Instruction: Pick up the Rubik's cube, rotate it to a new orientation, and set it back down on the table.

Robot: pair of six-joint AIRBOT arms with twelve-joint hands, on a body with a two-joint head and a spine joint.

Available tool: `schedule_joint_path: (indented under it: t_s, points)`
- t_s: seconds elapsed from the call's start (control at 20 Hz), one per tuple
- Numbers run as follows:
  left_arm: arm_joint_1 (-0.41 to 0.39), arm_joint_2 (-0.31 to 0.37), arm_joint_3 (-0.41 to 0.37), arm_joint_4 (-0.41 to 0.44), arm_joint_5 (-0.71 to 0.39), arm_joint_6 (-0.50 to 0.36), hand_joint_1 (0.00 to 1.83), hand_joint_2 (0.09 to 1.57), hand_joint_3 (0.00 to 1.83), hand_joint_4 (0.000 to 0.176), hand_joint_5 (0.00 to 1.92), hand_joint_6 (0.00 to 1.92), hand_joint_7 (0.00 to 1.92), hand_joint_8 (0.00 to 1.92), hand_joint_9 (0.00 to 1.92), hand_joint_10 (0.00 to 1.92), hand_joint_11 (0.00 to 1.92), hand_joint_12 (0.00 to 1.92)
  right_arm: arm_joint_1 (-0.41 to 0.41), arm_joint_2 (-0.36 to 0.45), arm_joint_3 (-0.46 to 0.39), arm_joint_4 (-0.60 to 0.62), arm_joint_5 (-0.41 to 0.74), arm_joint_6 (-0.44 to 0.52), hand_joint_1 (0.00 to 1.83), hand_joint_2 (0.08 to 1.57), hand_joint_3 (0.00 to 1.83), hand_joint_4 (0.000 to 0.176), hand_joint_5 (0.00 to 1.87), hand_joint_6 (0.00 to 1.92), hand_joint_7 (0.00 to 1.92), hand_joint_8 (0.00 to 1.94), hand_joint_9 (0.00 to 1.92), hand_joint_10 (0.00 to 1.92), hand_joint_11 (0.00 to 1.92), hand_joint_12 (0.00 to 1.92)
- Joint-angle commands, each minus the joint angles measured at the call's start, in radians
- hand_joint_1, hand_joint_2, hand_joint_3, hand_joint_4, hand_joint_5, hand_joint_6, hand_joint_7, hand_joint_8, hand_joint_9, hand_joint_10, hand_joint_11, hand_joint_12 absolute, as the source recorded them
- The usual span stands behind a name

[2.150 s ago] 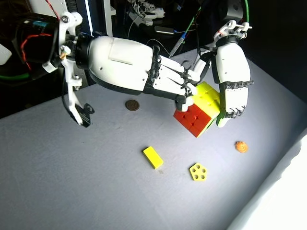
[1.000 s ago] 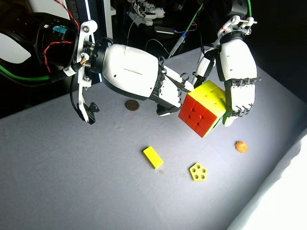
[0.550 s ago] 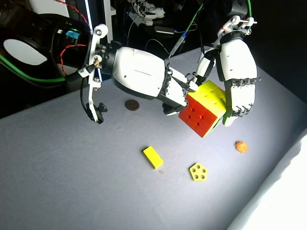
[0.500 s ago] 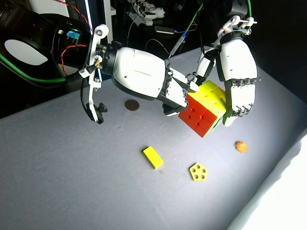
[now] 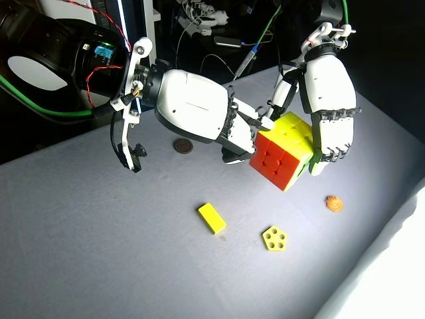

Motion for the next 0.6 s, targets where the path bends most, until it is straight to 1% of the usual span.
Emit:
schedule_joint_path:
  t_s: [0.0, 0.05, 0.1, 0.15, 0.2, 0.3, 0.35, 0.4, 0.45, 0.55]
  points:
    - [-0.023, 0.009, -0.002, 0.049, 0.024, -0.015, 1.02, 1.41, 0.0, 0.0, 0.48, 1.66, 0.49, 1.87, 0.29, 1.92, 0.3, 1.92, 0.0, 0.002, 0.0, -0.001, 0.08, -0.004, 0.12, 1.24, 0.0, 0.0, 0.19, 0.01, 0.53, 1.27, 0.43, 1.72, 0.31, 1.92]
    - [-0.023, 0.009, -0.002, 0.049, 0.024, -0.015, 1.01, 1.42, 0.0, 0.0, 0.45, 1.69, 0.49, 1.87, 0.3, 1.92, 0.3, 1.92, -0.001, 0.001, 0.0, -0.001, 0.082, -0.004, 0.07, 1.25, 0.0, 0.0, 0.17, 0.01, 0.49, 1.3, 0.4, 1.76, 0.3, 1.92]
    - [-0.023, 0.009, -0.002, 0.049, 0.023, -0.015, 1.01, 1.42, 0.01, 0.0, 0.45, 1.69, 0.49, 1.89, 0.31, 1.92, 0.31, 1.92, -0.002, 0.001, 0.0, -0.001, 0.089, -0.004, 0.1, 1.26, 0.0, 0.0, 0.16, 0.0, 0.47, 1.33, 0.37, 1.79, 0.28, 1.92]
    - [-0.024, 0.009, -0.002, 0.049, 0.023, -0.015, 0.99, 1.43, 0.01, 0.001, 0.44, 1.73, 0.46, 1.9, 0.28, 1.92, 0.29, 1.92, -0.002, 0.0, 0.0, -0.001, 0.093, -0.005, 0.1, 1.26, 0.0, 0.0, 0.17, 0.0, 0.47, 1.33, 0.38, 1.78, 0.28, 1.92]
    - [-0.024, 0.009, -0.002, 0.049, 0.022, -0.015, 1.01, 1.43, 0.0, 0.0, 0.46, 1.7, 0.47, 1.89, 0.28, 1.91, 0.29, 1.92, -0.002, -0.001, 0.0, -0.001, 0.094, -0.005, 0.1, 1.25, 0.0, 0.0, 0.17, 0.01, 0.47, 1.32, 0.37, 1.77, 0.27, 1.92]
    - [-0.025, 0.009, -0.002, 0.049, 0.02, -0.015, 1.01, 1.42, 0.0, 0.0, 0.47, 1.68, 0.48, 1.88, 0.29, 1.91, 0.29, 1.92, -0.003, -0.01, 0.004, 0.009, 0.094, -0.021, 0.1, 1.25, 0.0, 0.0, 0.18, 0.01, 0.47, 1.32, 0.38, 1.77, 0.31, 1.92]
    - [-0.026, 0.009, -0.001, 0.049, 0.02, -0.015, 1.01, 1.42, 0.0, 0.0, 0.47, 1.69, 0.47, 1.89, 0.28, 1.91, 0.28, 1.92, -0.002, -0.019, 0.005, 0.057, 0.093, -0.079, 0.11, 1.25, 0.0, 0.0, 0.18, 0.01, 0.45, 1.35, 0.36, 1.8, 0.31, 1.92]
    - [-0.026, 0.009, -0.001, 0.049, 0.02, -0.015, 1.02, 1.41, 0.0, 0.0, 0.48, 1.65, 0.49, 1.88, 0.28, 1.9, 0.27, 1.92, -0.002, -0.031, 0.009, 0.103, 0.089, -0.136, 0.11, 1.25, 0.0, 0.0, 0.18, 0.01, 0.45, 1.36, 0.36, 1.8, 0.31, 1.92]
    - [-0.027, 0.009, -0.001, 0.049, 0.02, -0.015, 1.03, 1.41, 0.0, 0.0, 0.5, 1.63, 0.5, 1.86, 0.29, 1.88, 0.26, 1.92, -0.003, -0.04, 0.016, 0.121, 0.087, -0.154, 0.09, 1.25, 0.0, 0.0, 0.17, 0.0, 0.45, 1.36, 0.36, 1.8, 0.31, 1.92]
    - [-0.027, 0.009, -0.001, 0.049, 0.019, -0.015, 1.04, 1.39, 0.0, 0.0, 0.51, 1.61, 0.52, 1.84, 0.3, 1.84, 0.27, 1.92, -0.013, -0.065, 0.038, 0.135, 0.078, -0.165, 0.12, 1.24, 0.0, 0.0, 0.19, 0.01, 0.47, 1.32, 0.36, 1.78, 0.32, 1.92]
